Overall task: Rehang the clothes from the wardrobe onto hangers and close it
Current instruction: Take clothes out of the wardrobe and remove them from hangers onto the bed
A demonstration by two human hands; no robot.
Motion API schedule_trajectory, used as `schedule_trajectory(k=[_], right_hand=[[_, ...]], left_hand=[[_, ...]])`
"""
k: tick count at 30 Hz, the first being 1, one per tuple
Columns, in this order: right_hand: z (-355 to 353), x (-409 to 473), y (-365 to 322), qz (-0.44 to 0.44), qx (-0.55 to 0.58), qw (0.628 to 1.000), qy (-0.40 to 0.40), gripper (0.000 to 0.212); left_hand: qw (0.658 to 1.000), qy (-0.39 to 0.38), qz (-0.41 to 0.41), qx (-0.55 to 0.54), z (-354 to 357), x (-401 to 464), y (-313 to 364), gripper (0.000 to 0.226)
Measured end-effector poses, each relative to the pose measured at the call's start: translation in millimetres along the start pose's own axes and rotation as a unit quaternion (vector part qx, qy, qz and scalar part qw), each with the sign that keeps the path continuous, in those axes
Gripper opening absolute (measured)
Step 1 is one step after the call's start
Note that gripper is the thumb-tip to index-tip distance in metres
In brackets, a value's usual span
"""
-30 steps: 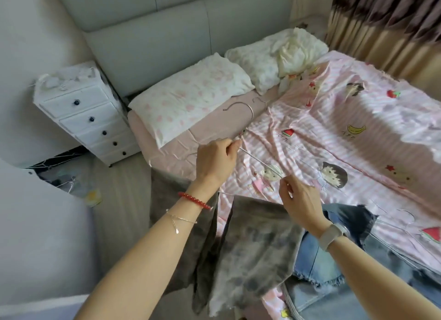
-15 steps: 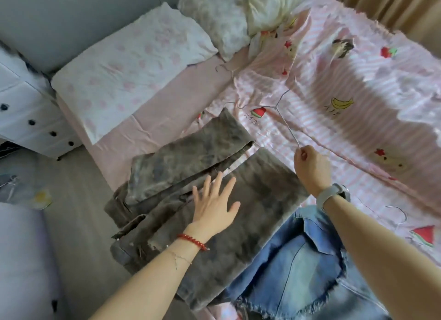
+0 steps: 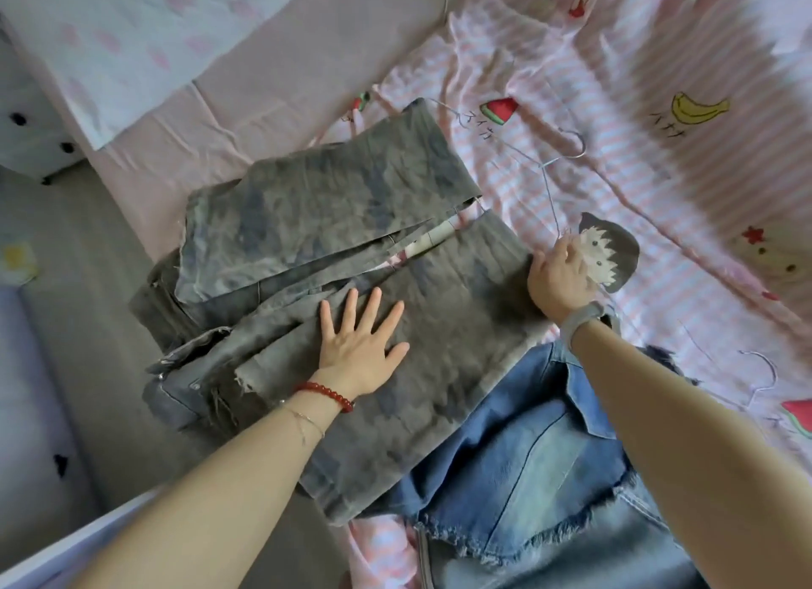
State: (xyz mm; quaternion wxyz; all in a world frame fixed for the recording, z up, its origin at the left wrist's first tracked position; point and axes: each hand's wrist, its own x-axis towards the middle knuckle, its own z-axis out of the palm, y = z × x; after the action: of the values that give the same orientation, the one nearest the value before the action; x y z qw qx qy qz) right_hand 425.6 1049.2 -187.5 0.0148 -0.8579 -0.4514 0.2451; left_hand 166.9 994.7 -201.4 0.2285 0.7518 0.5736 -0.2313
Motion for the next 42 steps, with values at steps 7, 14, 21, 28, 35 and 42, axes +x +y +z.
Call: schedule_trajectory(k=[7,14,21,28,35,42], right_hand=[[4.3,-66.5,-37.9,-0.161,-0.037,0.986,0.032,0.052],[7.2,-188.6,-133.1,-0.351,-0.019,0.936,-0.013,0.047],[39.7,-386.9,-184.7,-0.591,-0.033,0.802,-0.078,0.035],[93.7,-589.6,-234.5,-0.764,-0.052,0.626,-0.147,0.039],[120.9,-781.7,-304.4,-0.852,-0.006,0.493,-0.177,0.041],[119.8,-938.0,-384.8,-0.887,0.068,0.4,-0.221,0.035]], left_hand=[[0.988,0.131,-0.026,-0.074,-38.5,-36.7,-25.8,0.053],[0.943,0.25,-0.154,-0.158,-42.4,-167.5,-101.9,0.05],[0.885,0.296,-0.282,-0.222,37.2,-358.1,-161.0,0.043],[0.788,0.353,-0.467,-0.194,114.2,-567.4,-234.8,0.043],[0.666,0.406,-0.615,-0.112,148.8,-770.2,-273.2,0.037],[0.557,0.47,-0.685,-0.001,123.7,-886.0,-325.0,0.038]])
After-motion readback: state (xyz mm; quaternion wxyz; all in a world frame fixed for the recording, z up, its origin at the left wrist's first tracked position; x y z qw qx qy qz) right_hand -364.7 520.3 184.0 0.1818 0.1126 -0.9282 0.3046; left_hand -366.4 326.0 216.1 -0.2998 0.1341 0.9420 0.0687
